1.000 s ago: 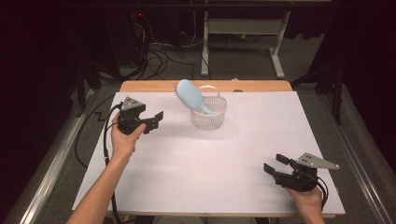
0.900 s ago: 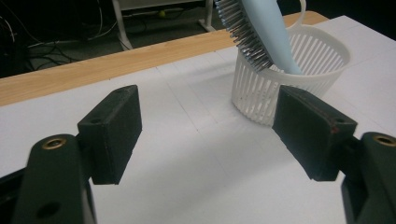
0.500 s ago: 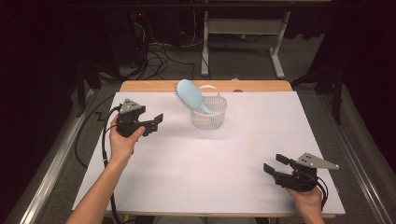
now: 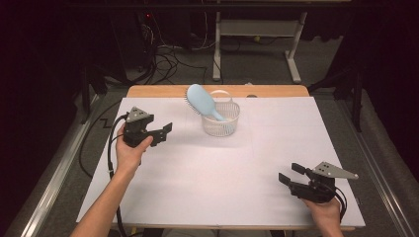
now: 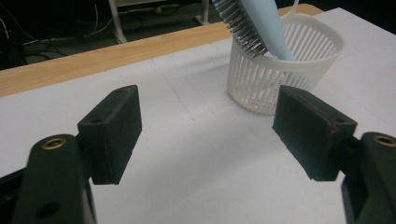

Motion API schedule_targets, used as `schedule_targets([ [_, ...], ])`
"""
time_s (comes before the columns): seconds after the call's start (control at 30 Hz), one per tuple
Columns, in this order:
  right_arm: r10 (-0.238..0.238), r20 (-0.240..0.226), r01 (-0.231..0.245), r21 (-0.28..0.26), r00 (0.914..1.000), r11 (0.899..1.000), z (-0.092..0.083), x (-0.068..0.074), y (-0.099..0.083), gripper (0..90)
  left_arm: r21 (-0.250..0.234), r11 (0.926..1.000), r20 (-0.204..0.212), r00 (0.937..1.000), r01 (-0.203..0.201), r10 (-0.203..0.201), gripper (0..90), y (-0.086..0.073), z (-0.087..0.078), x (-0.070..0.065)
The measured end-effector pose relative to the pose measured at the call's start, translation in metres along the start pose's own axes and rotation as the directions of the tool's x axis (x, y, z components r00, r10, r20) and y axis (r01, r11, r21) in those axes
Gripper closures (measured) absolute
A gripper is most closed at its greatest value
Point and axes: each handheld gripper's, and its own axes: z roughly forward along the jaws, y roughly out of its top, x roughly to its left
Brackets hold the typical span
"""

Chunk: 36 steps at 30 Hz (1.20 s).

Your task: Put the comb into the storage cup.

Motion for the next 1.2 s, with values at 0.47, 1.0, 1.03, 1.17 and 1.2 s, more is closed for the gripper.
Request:
schedule_targets([
  [0.47, 0.002, -0.002, -0.002, 0.002, 1.0000, 1.000, 0.001, 0.000, 0.000, 31.1, 0.015, 0.9991, -0.013, 0.9991, -0.039, 0.040, 24.6, -0.004, -0.001, -0.005],
  [1.0, 0.001, -0.001, -0.001, 0.002, 1.0000, 1.000, 0.001, 0.000, 0.000, 31.1, 0.020, 0.9983, 0.016, 0.9984, -0.054, 0.054, 24.5, -0.011, -0.006, -0.012],
  [1.03, 0.000, -0.001, 0.000, 0.003, 1.0000, 1.000, 0.001, 0.000, 0.000, 31.1, 0.020, 0.9985, 0.023, 0.9985, -0.051, 0.050, 24.5, -0.011, -0.006, -0.012],
  [1.17, 0.000, -0.001, 0.000, 0.003, 1.0000, 1.000, 0.001, 0.000, 0.000, 31.1, 0.017, 0.9986, 0.029, 0.9984, -0.049, 0.049, 24.5, -0.012, -0.007, -0.014],
  [1.2, 0.001, -0.001, -0.001, 0.003, 1.0000, 1.000, 0.001, 0.000, 0.000, 31.1, 0.017, 0.9985, 0.030, 0.9982, -0.052, 0.051, 24.5, -0.013, -0.007, -0.014],
])
